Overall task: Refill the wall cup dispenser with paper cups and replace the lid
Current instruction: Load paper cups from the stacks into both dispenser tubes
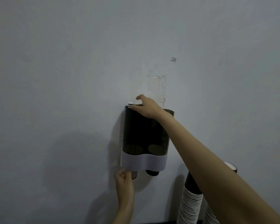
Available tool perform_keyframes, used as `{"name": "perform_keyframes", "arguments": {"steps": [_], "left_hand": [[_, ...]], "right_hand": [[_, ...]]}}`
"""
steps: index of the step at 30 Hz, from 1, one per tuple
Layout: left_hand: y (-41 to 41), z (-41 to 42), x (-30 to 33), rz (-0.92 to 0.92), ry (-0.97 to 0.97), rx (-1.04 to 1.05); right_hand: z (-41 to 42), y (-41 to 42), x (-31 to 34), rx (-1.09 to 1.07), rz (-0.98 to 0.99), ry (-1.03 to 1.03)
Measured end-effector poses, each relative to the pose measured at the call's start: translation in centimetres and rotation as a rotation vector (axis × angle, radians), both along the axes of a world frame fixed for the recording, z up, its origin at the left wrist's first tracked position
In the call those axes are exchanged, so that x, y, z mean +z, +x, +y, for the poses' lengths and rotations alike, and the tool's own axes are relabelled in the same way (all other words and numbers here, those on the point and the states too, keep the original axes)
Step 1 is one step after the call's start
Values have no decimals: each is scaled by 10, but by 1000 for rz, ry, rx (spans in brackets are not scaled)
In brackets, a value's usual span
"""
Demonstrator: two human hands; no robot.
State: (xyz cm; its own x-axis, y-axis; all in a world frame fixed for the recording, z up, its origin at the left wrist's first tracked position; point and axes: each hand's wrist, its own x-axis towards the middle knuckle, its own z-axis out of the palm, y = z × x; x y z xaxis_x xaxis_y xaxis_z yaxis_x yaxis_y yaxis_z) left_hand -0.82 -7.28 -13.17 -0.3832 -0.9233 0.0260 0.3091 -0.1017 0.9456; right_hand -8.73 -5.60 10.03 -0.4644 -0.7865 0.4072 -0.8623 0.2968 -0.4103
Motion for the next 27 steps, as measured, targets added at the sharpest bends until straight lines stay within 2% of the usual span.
{"name": "perform_keyframes", "arguments": {"steps": [4, 8, 14, 18, 24, 27], "left_hand": [[-1, 1, -7, -16, 8, -22], [-3, 8, -9, -15, -2, -44], [-7, 17, -13, -52, -30, -61], [-9, 19, -13, -60, -24, -78], [-7, 14, -11, -26, -16, -102], [-4, 11, -10, -36, -25, -103]], "right_hand": [[0, 8, -7, 29, 59, 152], [6, 10, -6, 51, 61, 188], [1, 6, -12, 20, 182, 203], [-4, 6, -4, -20, 131, 271], [-12, 14, 18, -63, 32, 546], [-9, 12, 22, -21, -31, 559]]}}
